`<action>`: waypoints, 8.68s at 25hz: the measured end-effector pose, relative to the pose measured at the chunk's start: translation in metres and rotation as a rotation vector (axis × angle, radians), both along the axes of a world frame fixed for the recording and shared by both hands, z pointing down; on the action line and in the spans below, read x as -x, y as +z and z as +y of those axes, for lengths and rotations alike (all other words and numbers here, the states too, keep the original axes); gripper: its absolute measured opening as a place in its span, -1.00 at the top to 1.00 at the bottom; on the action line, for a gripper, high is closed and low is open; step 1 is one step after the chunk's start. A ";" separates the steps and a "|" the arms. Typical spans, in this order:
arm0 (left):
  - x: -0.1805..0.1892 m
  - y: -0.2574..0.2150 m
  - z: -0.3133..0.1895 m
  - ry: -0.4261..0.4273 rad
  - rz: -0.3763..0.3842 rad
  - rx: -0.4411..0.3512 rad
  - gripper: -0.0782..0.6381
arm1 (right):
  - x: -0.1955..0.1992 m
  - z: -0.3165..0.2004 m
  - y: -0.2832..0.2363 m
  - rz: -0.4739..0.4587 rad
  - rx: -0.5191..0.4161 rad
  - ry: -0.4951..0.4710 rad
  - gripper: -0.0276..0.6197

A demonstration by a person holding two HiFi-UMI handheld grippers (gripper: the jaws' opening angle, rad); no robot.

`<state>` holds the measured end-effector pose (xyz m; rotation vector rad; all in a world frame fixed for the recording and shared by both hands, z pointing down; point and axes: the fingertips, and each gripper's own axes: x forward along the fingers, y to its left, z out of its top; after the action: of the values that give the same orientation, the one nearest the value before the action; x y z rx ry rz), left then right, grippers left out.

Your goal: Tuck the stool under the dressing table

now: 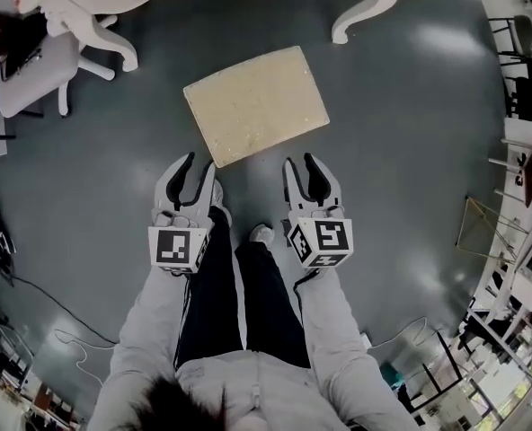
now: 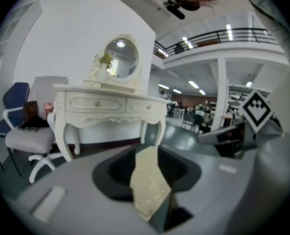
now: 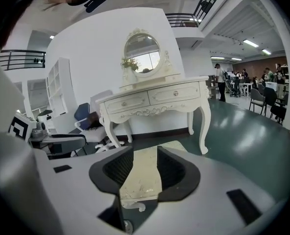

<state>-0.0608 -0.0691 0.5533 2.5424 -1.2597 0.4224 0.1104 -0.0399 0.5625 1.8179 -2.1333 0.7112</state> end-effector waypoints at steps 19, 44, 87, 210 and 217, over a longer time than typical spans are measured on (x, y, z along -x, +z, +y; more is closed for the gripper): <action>-0.013 0.131 0.011 -0.036 -0.058 0.091 0.04 | -0.006 0.000 0.133 -0.016 0.103 -0.050 0.19; -0.027 0.216 -0.004 0.010 -0.096 0.189 -0.05 | -0.015 -0.024 0.217 0.010 0.195 0.006 0.08; -0.049 0.221 -0.186 0.167 -0.143 0.191 -0.04 | -0.033 -0.182 0.223 0.032 0.225 0.201 0.09; -0.009 -0.171 -0.259 -0.118 -0.018 -0.148 0.76 | -0.024 -0.270 -0.184 0.043 -0.191 -0.015 0.91; 0.005 -0.223 -0.232 -0.126 -0.013 -0.191 0.76 | -0.019 -0.241 -0.242 0.059 -0.257 -0.017 0.91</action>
<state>-0.0662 -0.3016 0.3306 2.5976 -1.5221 0.3054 0.1289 -0.2806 0.3202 1.9146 -2.2864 0.3873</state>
